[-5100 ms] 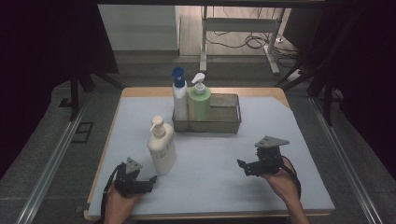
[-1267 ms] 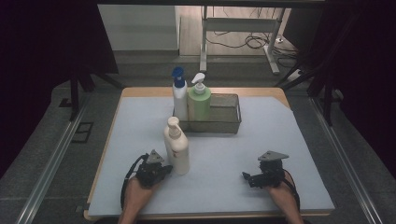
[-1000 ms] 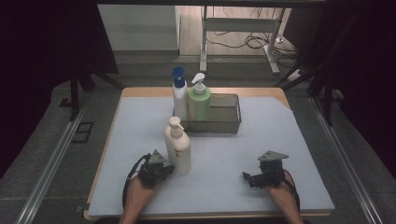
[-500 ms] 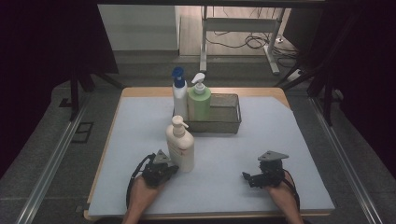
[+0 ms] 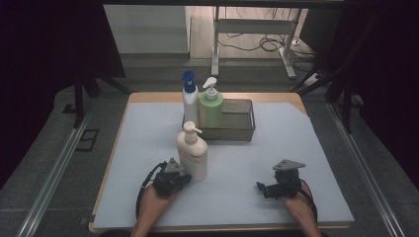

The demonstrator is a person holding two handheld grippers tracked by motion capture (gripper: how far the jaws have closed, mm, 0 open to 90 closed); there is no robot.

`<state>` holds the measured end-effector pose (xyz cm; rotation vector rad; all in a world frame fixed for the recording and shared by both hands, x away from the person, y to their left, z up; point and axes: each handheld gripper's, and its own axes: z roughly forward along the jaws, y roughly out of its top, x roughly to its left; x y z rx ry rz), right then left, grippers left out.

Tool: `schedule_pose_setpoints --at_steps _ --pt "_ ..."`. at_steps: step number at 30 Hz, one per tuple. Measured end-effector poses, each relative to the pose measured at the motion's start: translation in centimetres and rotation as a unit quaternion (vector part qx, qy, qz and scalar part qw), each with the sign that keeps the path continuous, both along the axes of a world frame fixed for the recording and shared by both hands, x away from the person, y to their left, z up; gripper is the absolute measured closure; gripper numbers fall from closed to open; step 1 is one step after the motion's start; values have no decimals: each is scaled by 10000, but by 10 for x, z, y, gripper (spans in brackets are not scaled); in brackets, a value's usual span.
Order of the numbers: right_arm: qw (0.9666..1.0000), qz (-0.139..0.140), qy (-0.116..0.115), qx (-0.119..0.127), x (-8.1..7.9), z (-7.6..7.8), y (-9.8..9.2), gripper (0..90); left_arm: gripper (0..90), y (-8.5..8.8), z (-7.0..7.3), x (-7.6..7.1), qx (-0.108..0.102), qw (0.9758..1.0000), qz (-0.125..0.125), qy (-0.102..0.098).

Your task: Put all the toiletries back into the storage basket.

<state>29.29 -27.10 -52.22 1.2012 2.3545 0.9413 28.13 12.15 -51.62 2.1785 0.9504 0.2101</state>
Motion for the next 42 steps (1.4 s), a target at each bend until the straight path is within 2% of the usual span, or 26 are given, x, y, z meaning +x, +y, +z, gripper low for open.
schedule_pose_setpoints --at_steps 5,9,13,14,20,22,23,24,25,28,30,31,32,35,42 --pt "10000 1 12 -3 0 0 0 0 825 0 1 -4 59 10000 -62 -7" --pt "10000 2 19 -7 0 0 0 0 795 3 2 -6 122 9999 -16 -15" --pt "10000 13 30 -27 1 1 0 0 719 8 4 -10 210 9998 30 -47" --pt "10000 6 39 -20 1 1 0 0 666 11 4 -12 237 9997 63 -82" --pt "10000 -19 56 -35 0 1 1 0 493 23 3 -16 267 9992 243 -144" --pt "10000 -17 52 -36 0 1 1 0 474 29 1 -17 292 9988 341 -182" --pt "10000 -27 63 -34 0 1 1 0 419 33 0 -17 233 9988 408 -150" --pt "10000 -27 63 -34 0 1 1 0 419 36 0 -17 189 9988 442 -119" --pt "10000 -27 62 -35 0 1 1 0 360 41 0 -18 183 9983 541 -134" --pt "10000 -69 54 -39 0 1 2 0 268 45 0 -19 171 9977 640 -153" --pt "10000 -71 53 -41 0 1 2 0 246 48 0 -20 171 9972 707 -180" --pt "9999 -91 65 -48 -1 2 2 0 174 50 1 -21 239 9963 790 -252" --pt "9999 -91 65 -48 -1 2 2 0 145 50 1 -21 239 9963 790 -252" --pt "9999 -62 89 -36 -1 3 2 0 125 51 0 -21 303 9951 901 -284" --pt "10000 20 70 55 -3 8 2 0 120 50 -6 -20 431 9948 881 -260"
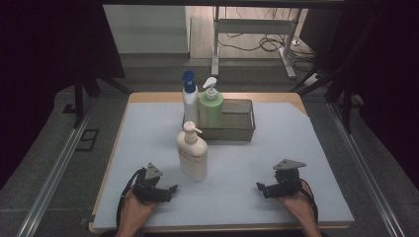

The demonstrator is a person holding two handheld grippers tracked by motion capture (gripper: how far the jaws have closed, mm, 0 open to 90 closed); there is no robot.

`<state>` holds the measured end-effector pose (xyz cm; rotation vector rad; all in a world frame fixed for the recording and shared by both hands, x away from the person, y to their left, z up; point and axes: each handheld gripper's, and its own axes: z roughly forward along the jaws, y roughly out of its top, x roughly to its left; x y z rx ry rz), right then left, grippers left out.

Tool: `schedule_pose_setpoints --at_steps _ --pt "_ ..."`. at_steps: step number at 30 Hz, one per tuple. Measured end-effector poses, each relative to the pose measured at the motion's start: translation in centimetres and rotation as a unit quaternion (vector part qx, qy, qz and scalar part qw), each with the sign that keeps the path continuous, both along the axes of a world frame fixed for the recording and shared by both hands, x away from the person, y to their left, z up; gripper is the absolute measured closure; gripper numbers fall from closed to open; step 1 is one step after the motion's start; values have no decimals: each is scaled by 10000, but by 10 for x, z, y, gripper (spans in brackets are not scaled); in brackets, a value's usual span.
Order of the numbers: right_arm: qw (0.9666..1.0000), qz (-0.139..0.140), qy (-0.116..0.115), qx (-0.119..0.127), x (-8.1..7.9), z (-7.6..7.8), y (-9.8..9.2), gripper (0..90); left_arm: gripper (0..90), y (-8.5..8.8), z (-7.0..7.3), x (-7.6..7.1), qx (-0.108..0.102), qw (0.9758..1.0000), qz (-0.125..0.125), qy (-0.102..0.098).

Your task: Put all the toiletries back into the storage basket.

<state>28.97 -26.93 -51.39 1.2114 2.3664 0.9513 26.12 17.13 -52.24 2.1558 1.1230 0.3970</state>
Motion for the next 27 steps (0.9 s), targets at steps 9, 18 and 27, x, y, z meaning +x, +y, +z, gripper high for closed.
schedule_pose_setpoints --at_steps 9,18,27 --pt "9993 294 -135 187 -7 15 11 0 120 -1 -1 -1 29 10000 3 -38" --pt "9968 663 -315 311 -11 33 25 0 120 -1 -1 -1 28 10000 6 -37" --pt "9935 935 -427 497 -8 46 43 0 120 -1 -1 -1 32 10000 9 -40"
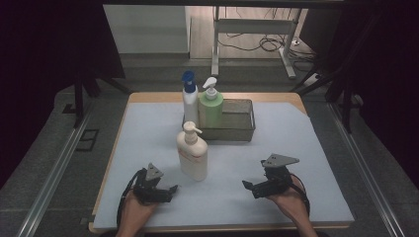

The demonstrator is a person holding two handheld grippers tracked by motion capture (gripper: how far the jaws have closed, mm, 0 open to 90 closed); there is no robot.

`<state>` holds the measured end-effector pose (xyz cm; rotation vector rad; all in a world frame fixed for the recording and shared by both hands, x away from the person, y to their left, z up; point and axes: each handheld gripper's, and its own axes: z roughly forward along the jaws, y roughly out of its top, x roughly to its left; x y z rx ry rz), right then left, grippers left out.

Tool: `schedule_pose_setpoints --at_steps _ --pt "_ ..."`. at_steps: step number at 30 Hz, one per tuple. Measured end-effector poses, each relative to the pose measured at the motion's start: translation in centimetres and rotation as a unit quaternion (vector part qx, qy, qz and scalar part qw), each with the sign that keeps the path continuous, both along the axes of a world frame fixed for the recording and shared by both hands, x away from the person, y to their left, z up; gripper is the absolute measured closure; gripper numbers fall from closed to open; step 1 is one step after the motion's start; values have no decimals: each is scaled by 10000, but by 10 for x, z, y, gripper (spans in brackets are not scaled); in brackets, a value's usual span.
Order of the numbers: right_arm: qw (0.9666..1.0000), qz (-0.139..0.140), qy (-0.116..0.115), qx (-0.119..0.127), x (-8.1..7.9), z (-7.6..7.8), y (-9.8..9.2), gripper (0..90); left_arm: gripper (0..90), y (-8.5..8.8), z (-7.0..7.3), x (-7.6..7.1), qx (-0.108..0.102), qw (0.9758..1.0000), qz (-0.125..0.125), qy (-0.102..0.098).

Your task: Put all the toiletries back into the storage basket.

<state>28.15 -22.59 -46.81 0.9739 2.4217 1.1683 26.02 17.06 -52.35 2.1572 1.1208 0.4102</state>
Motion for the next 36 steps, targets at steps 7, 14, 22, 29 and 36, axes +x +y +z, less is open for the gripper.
schedule_pose_setpoints --at_steps 7,14,22,29,36 --pt "9998 157 -23 110 3 7 17 0 120 0 0 0 -1 10000 3 -1" --pt "9992 370 -40 135 6 14 38 0 121 0 0 0 -13 10000 16 -4" --pt "9986 443 140 262 12 21 57 0 121 0 0 0 -11 10000 17 -3" --pt "9984 496 99 247 14 25 70 0 120 0 0 0 -14 10000 20 -6" --pt "9982 560 16 208 16 32 86 0 121 0 0 0 -15 10000 15 2"
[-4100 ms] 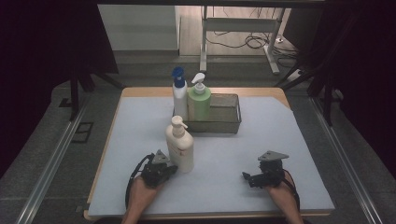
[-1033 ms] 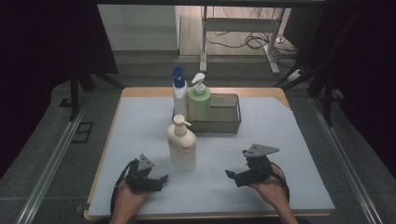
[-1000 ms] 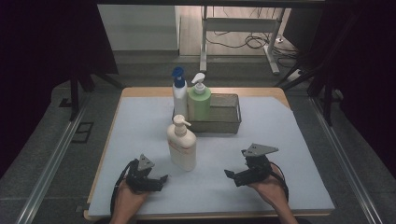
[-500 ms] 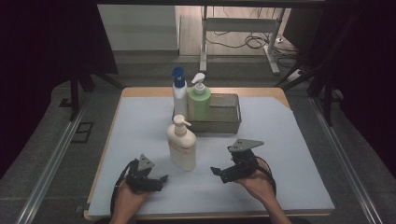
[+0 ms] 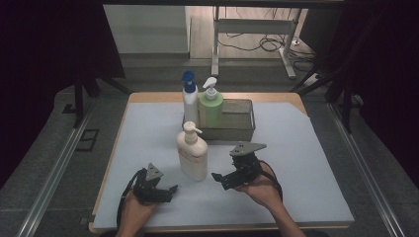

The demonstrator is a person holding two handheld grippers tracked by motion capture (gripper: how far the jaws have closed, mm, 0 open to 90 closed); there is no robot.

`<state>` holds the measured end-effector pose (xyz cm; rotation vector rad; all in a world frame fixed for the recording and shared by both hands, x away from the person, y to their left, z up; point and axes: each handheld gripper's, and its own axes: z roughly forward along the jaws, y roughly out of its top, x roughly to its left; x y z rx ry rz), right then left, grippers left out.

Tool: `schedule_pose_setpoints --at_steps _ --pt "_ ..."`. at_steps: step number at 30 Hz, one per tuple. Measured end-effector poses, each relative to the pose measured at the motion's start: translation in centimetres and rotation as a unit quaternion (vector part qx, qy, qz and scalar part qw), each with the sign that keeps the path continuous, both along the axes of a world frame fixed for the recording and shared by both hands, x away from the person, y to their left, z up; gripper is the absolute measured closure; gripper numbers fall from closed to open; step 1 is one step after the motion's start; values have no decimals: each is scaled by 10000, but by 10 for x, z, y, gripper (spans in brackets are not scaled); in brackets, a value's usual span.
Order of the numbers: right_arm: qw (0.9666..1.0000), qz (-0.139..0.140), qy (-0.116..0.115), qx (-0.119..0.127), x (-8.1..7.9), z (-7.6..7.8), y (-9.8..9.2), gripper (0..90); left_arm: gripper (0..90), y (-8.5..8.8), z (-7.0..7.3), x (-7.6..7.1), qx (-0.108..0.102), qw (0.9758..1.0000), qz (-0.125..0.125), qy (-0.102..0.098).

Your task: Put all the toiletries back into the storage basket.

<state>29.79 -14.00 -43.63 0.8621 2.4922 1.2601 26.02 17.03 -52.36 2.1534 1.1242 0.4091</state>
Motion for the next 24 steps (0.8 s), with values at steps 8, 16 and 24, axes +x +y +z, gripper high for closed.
schedule_pose_setpoints --at_steps 8,16,24 --pt "9999 76 -135 4 1 4 16 11 121 0 0 0 -1 10000 -4 4" --pt "9998 133 -169 23 7 7 33 67 120 0 0 0 0 10000 -9 10" --pt "9995 197 -238 69 13 11 50 129 121 0 0 0 -5 10000 -4 6"
